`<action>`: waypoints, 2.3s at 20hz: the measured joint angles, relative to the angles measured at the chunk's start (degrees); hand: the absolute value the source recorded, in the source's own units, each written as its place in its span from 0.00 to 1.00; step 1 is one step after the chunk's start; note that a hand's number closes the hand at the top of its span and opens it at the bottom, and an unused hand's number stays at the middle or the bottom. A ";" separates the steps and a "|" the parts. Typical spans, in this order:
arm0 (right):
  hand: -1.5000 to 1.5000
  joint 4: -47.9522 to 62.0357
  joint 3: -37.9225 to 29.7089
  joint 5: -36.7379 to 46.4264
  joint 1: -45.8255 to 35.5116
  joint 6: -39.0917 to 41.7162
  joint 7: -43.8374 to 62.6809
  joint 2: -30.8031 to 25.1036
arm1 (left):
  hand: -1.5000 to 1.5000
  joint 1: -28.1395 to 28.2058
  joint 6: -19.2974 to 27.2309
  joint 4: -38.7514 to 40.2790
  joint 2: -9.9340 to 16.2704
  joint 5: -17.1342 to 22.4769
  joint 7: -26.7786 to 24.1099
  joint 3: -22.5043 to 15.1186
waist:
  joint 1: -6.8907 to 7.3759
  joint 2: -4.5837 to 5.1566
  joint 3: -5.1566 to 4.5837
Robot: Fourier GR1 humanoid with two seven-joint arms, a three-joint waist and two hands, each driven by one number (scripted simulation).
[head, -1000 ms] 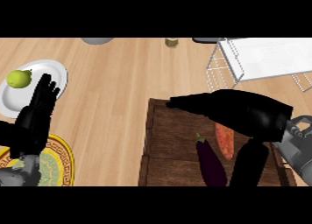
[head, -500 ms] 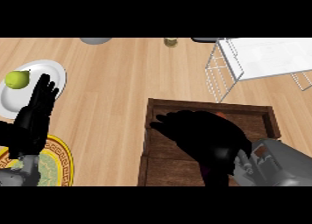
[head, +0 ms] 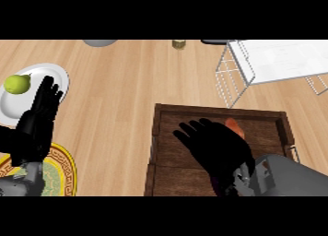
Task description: Pick the eggplant from the tray and place it in the tiered shelf
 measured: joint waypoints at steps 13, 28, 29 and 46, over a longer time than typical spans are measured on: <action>0.00 3.51 -5.74 13.95 9.79 5.21 -8.57 2.91 | 0.50 0.27 -3.63 1.02 -2.74 -1.87 -0.46 3.20 | -0.02 0.07 0.01; 0.00 11.73 -9.48 31.03 16.58 3.24 -24.41 8.83 | 0.50 0.08 -6.45 0.51 -5.76 -5.01 0.92 6.18 | 0.00 -0.05 -0.13; 0.00 11.63 -9.43 31.87 17.54 3.12 -25.09 8.77 | 0.50 -0.24 -6.69 0.24 -5.57 -5.00 1.74 6.60 | -0.01 -0.11 -0.19; 1.00 13.80 -11.39 42.90 21.89 -3.42 -37.80 5.92 | 0.50 2.49 -8.39 -2.71 -7.38 -7.17 2.21 7.44 | -0.22 -0.83 -0.74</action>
